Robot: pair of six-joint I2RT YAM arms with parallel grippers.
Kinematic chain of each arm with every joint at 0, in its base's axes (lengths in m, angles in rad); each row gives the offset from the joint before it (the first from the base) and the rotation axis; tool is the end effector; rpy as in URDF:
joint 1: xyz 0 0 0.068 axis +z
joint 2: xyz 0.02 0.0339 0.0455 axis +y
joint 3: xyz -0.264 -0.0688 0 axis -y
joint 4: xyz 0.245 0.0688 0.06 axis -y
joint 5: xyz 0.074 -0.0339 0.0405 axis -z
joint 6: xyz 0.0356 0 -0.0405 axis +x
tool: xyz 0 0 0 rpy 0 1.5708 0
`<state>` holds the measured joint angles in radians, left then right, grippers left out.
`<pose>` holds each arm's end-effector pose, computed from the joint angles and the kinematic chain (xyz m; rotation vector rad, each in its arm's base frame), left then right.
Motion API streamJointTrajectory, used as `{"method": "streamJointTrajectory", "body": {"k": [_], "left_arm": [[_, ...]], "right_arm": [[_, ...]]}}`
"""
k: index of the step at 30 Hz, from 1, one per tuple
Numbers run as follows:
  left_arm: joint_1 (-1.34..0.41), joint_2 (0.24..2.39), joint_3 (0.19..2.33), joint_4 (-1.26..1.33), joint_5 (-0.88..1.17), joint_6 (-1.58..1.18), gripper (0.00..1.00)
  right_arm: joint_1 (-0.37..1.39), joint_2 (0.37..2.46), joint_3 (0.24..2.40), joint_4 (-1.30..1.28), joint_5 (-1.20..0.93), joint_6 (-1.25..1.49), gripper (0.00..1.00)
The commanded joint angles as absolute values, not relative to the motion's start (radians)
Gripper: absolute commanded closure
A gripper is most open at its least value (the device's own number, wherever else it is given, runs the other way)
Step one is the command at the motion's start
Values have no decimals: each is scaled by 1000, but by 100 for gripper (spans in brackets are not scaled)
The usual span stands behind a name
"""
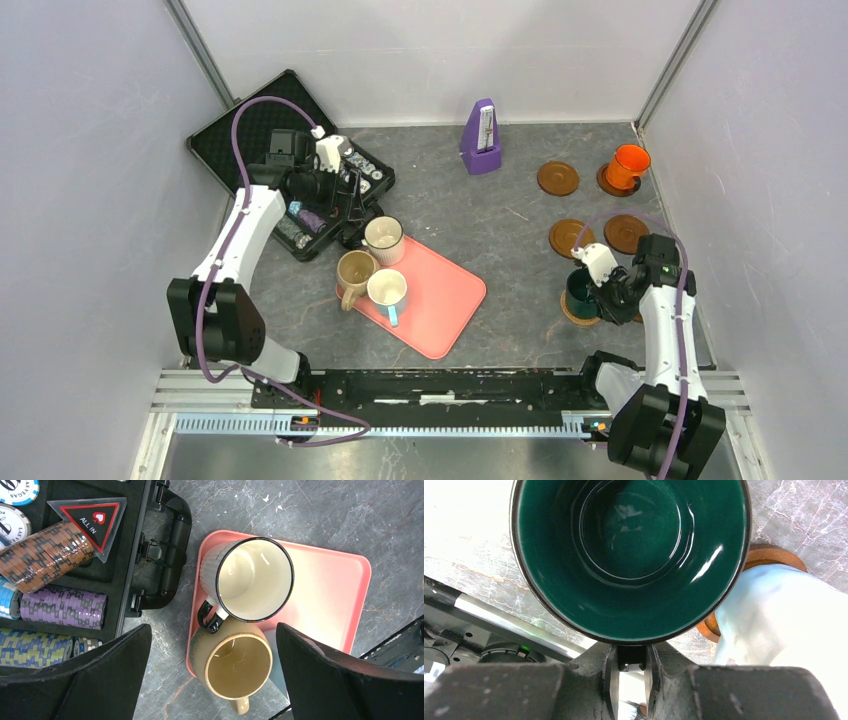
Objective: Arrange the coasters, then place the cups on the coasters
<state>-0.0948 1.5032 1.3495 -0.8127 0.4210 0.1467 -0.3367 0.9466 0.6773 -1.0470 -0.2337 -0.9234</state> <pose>0.3112 -0.0442 0.3111 0.4633 2.4450 -0.5103 0.1398 -0.0402 0.2152 -0.8496 2.6674 0.0545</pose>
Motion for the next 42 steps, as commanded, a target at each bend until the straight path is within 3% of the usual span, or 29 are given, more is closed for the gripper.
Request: {"method": "streamJointTrajectory", "body": {"k": [1, 4, 7, 11, 22, 33, 42], "left_arm": [[-89, 1505, 1388, -788, 435, 108, 0], [-89, 1502, 1383, -788, 438, 106, 0], [-89, 1504, 1385, -788, 437, 107, 0], [-89, 1507, 1388, -789, 436, 106, 0], [-89, 1514, 1383, -778, 444, 106, 0], [-89, 1513, 1370, -755, 462, 110, 0], [-89, 1510, 1364, -734, 460, 107, 0]], "right_arm": [[-345, 924, 656, -1003, -238, -955, 97], [-348, 916, 652, -1015, -244, -967, 90], [-350, 919, 652, -1040, -251, -985, 76], [-354, 917, 651, -1071, -251, -1013, 70], [-359, 905, 704, -1201, -258, -1103, 39], [-374, 971, 937, -1250, -278, -1128, 38], [-397, 1014, 863, -1097, -180, -1078, 49]]}}
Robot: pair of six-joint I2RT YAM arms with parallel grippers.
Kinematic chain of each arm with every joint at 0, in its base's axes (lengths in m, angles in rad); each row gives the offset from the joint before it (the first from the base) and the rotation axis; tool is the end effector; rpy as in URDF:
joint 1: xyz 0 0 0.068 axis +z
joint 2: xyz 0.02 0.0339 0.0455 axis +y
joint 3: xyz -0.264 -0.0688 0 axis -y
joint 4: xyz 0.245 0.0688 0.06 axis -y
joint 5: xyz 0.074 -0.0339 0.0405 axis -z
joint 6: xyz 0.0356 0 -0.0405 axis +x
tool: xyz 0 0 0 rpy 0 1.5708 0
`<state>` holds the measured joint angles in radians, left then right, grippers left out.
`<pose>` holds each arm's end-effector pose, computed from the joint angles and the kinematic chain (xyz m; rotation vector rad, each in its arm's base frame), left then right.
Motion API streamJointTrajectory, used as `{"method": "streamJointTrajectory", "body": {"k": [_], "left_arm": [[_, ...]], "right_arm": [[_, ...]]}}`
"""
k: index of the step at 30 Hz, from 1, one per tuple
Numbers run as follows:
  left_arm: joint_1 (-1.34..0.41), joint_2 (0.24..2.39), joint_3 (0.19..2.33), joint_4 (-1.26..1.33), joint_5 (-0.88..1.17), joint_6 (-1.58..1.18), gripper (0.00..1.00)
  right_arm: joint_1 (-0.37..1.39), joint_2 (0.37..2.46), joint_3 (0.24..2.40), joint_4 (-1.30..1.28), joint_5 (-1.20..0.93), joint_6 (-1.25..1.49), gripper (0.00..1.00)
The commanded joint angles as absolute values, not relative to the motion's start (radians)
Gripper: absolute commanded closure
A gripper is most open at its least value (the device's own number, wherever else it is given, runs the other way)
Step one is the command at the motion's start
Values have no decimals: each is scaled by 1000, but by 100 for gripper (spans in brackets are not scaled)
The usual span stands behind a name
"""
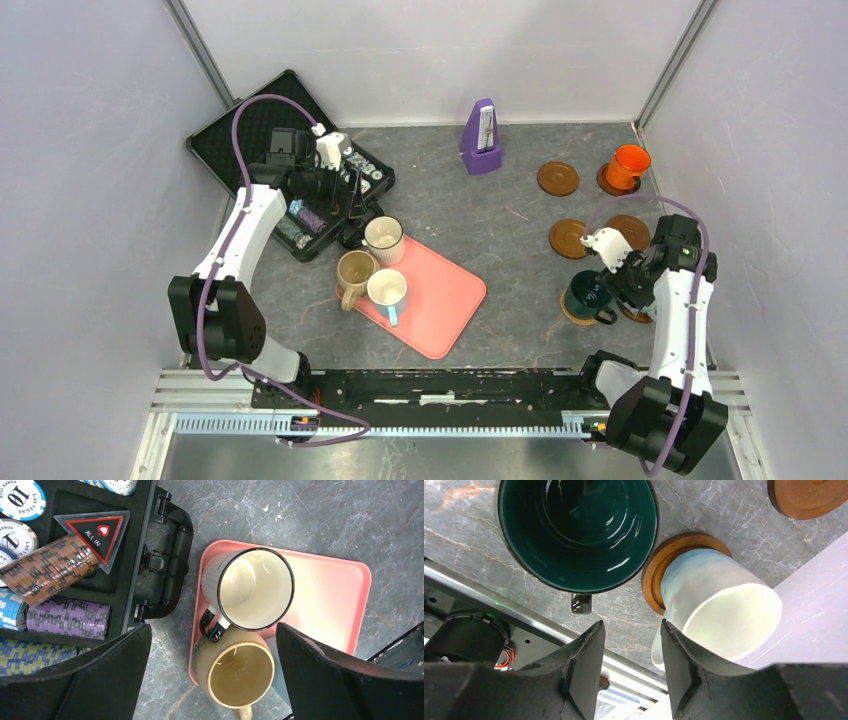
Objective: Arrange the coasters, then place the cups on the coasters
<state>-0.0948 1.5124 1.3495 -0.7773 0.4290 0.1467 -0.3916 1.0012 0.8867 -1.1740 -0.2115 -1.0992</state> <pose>0.3160 -0.0449 0.3106 0.4691 2.4169 -0.5140 0.1491 -0.0535 0.2629 -1.0067 2.6042 -0.0513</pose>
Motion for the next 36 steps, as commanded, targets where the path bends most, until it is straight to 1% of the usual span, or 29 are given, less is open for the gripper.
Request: {"method": "streamJointTrajectory", "body": {"k": [1, 4, 12, 19, 27, 29, 35, 36], "left_arm": [[-89, 1510, 1364, -735, 459, 107, 0], [-89, 1507, 1359, -734, 456, 107, 0], [-89, 1506, 1351, -727, 456, 100, 0], [-89, 1509, 1349, -728, 457, 97, 0], [-89, 1508, 1348, -729, 454, 99, 0], [-89, 1505, 1346, -729, 453, 102, 0], [-89, 1492, 1340, -733, 440, 121, 0], [-89, 1491, 1341, -733, 438, 122, 0]], "right_arm": [[-397, 1024, 856, -1099, -184, -1071, 49], [-397, 1027, 828, -1105, -193, -1080, 49], [-397, 997, 768, -1113, -213, -1087, 42], [-397, 955, 723, -1146, -220, -1089, 32], [-398, 950, 753, -1170, -205, -1096, 28], [-397, 963, 800, -1196, -199, -1115, 23], [-397, 1028, 1006, -1217, -188, -1124, 3], [-398, 1047, 1042, -1228, -199, -1125, 2]]}}
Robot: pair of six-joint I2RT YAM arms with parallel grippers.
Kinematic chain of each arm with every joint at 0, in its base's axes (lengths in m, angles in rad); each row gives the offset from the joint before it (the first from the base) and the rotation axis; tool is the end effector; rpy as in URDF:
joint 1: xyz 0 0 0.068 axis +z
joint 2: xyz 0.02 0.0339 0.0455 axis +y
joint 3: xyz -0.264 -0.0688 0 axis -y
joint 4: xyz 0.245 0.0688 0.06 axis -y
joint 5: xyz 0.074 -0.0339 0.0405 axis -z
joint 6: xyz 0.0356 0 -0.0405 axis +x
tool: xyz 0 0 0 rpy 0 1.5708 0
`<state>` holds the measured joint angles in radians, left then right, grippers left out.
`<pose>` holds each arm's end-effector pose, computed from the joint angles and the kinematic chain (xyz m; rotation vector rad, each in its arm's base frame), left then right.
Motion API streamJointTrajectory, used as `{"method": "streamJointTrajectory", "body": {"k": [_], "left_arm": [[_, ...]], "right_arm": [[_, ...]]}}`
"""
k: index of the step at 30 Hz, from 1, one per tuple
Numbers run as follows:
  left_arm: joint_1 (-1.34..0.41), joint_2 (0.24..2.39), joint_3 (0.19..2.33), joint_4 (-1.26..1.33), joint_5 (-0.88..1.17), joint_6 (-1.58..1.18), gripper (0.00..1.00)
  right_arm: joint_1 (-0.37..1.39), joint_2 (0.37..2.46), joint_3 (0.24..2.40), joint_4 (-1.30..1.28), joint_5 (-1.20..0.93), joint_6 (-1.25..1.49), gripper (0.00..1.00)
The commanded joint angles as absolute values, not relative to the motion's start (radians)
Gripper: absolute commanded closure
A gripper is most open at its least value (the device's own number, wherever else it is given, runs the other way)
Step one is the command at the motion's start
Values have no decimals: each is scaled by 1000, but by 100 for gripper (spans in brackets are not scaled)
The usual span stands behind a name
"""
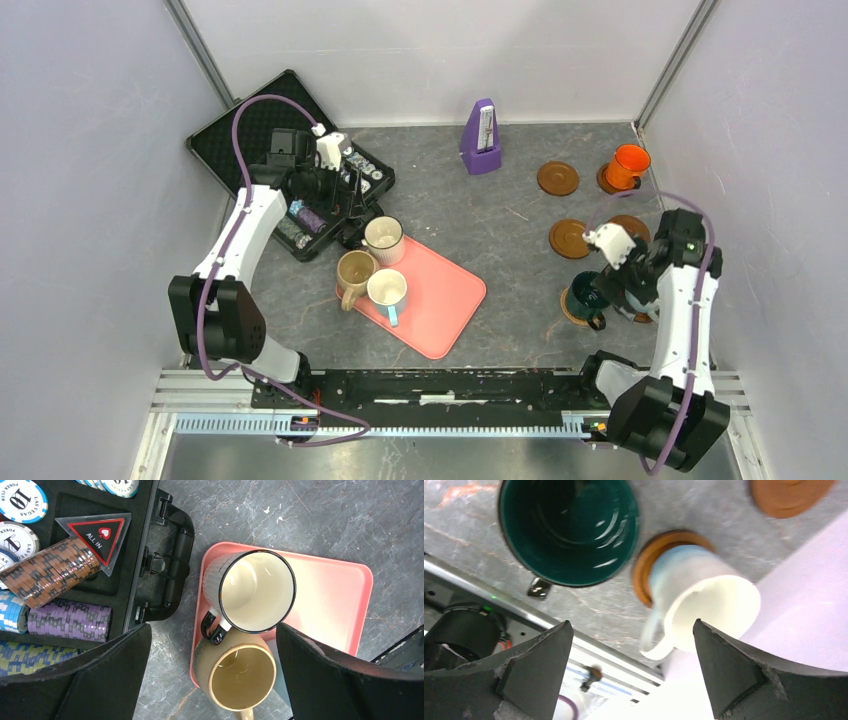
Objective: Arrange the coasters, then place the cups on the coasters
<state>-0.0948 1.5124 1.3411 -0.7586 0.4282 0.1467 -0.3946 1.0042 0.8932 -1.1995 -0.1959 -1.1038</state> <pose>0.3170 -0.0450 0.3091 0.4699 2.4070 -0.5106 0.1471 -0.0538 0.2635 -1.0126 2.6304 -0.0484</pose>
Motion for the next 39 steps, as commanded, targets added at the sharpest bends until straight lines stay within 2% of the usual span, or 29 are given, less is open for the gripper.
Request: {"method": "streamJointTrajectory", "body": {"k": [1, 7, 14, 22, 28, 36, 39], "left_arm": [[-89, 1489, 1340, -732, 437, 122, 0], [-89, 1508, 1349, -757, 437, 150, 0], [-89, 1552, 1393, -926, 496, 328, 0], [-89, 1391, 1273, -1098, 534, 657, 0], [-105, 1234, 1157, -1189, 568, 923, 0], [-185, 1032, 915, -1047, 500, 1049, 1], [-264, 992, 840, -985, 417, 1052, 8]], "right_arm": [[-397, 1068, 1088, -1239, -214, -1124, 2], [-389, 1222, 1348, -1239, -369, -1030, 2], [-208, 1396, 1504, -1141, -437, -813, 2], [51, 1404, 1394, -920, -429, -636, 2], [135, 1422, 1321, -849, -432, -573, 2], [156, 1406, 1280, -834, -402, -555, 2], [155, 1402, 1278, -838, -389, -557, 2]]}}
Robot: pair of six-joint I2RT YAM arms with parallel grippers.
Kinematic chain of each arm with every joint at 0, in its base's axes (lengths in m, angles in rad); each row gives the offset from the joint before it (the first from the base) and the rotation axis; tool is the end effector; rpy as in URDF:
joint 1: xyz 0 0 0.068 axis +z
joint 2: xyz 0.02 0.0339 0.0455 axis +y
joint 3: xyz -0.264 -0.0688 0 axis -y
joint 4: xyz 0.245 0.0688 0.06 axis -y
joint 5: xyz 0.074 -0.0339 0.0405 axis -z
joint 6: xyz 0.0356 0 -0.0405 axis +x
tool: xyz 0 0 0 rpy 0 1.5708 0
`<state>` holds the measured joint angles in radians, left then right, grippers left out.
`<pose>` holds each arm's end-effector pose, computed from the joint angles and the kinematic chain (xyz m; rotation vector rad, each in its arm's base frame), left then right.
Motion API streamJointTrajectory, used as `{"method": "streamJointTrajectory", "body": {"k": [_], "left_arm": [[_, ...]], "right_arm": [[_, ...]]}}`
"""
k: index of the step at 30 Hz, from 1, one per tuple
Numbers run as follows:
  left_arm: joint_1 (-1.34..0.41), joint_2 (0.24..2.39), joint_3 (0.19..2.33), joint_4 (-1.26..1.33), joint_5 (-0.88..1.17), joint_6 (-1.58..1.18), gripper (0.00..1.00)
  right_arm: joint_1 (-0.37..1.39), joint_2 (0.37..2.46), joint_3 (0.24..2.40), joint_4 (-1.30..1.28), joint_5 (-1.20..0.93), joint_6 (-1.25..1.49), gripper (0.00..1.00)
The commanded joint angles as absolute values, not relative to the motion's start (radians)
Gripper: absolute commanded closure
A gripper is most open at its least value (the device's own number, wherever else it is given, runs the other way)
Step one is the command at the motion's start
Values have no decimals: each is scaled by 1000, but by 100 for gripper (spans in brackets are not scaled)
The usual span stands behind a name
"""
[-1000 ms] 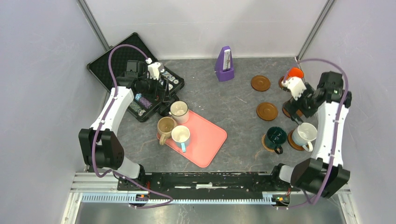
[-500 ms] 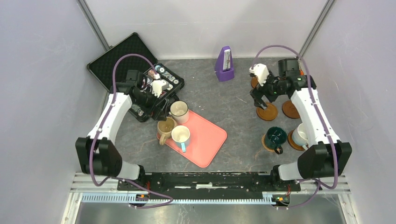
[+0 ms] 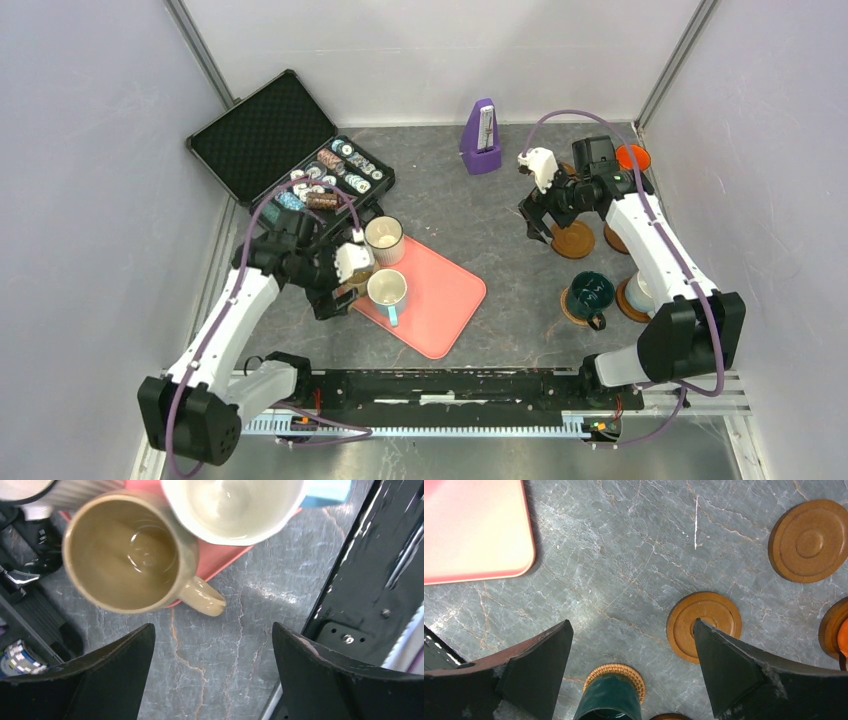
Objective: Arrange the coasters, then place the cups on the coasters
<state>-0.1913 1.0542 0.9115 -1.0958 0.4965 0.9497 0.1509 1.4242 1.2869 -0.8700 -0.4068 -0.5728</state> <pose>0.1686 -0.0499 0.2681 1.5077 2.1435 -0.4540 0.2839 0.0574 0.3104 -1.0200 2.2749 0.3511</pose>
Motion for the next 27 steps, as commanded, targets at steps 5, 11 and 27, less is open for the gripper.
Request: {"method": "streamJointTrajectory", "body": {"k": [5, 11, 27], "left_arm": [[-333, 898, 742, -798, 383, 958, 12], [-424, 822, 652, -639, 309, 889, 6], [-541, 727, 524, -474, 262, 819, 0]], "right_arm": [[156, 1386, 1257, -836, -378, -556, 2], [156, 1378, 1247, -836, -375, -559, 2], [157, 1359, 1215, -838, -375, -567, 2]]}}
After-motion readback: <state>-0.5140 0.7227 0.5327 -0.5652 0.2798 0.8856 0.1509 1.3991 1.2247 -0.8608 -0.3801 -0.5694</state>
